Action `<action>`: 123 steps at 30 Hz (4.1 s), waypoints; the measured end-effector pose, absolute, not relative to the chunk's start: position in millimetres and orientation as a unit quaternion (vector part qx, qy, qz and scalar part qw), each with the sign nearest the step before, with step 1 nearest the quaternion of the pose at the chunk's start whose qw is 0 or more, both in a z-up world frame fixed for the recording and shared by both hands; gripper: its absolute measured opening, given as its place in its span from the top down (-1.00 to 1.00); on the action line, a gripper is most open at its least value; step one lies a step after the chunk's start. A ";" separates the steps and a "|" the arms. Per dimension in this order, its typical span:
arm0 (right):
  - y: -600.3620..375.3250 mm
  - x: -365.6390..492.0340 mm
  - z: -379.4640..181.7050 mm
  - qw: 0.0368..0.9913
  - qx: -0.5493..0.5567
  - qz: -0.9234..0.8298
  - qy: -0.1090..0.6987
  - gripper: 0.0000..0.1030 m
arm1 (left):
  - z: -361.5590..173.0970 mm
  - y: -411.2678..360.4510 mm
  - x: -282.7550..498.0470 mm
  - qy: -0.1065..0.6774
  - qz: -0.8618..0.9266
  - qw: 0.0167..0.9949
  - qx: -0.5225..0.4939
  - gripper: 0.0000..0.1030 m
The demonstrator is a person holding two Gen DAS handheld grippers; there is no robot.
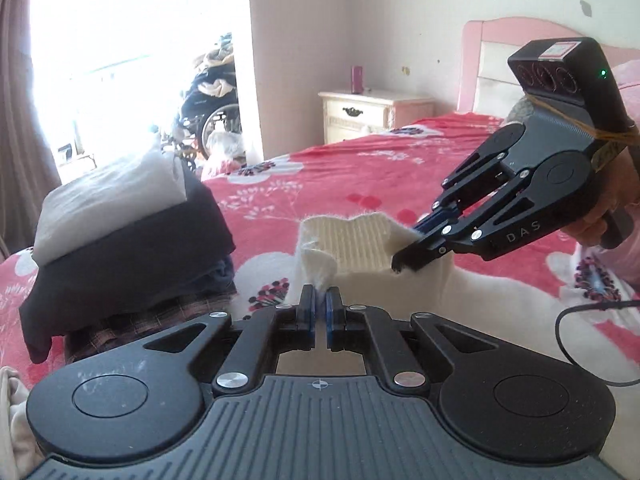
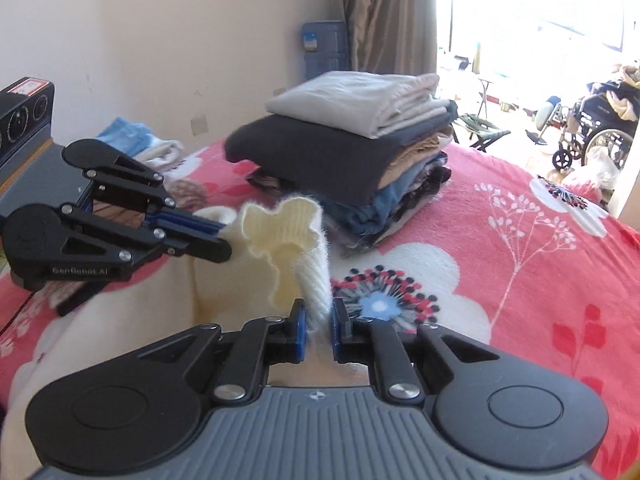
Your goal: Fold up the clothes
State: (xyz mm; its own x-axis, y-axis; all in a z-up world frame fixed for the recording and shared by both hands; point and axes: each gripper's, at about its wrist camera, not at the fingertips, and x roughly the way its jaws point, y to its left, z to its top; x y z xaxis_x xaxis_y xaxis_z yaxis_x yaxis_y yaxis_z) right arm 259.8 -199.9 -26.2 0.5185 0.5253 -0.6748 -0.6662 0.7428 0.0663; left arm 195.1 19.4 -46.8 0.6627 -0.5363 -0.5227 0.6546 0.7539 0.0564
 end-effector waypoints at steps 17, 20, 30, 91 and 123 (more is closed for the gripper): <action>-203.0 36.2 -10.5 0.850 -0.113 0.367 0.359 0.77 | -54.6 21.6 6.7 0.273 -0.394 0.871 0.110 0.95; -201.8 5.4 -20.1 0.843 -0.113 0.376 0.366 0.77 | -65.1 25.6 -21.6 0.293 -0.399 0.862 0.108 0.95; -190.8 -69.7 -67.5 0.810 -0.154 0.393 0.408 0.78 | -104.7 19.3 -80.6 0.348 -0.409 0.831 0.143 0.95; -324.5 -89.7 -124.0 0.779 0.366 0.090 0.500 0.77 | -123.8 74.7 -49.7 0.561 -0.136 0.803 -0.147 0.82; -263.7 -39.5 -64.6 0.884 0.005 0.197 0.423 0.52 | -96.6 41.9 -20.8 0.508 -0.248 0.823 -0.047 0.30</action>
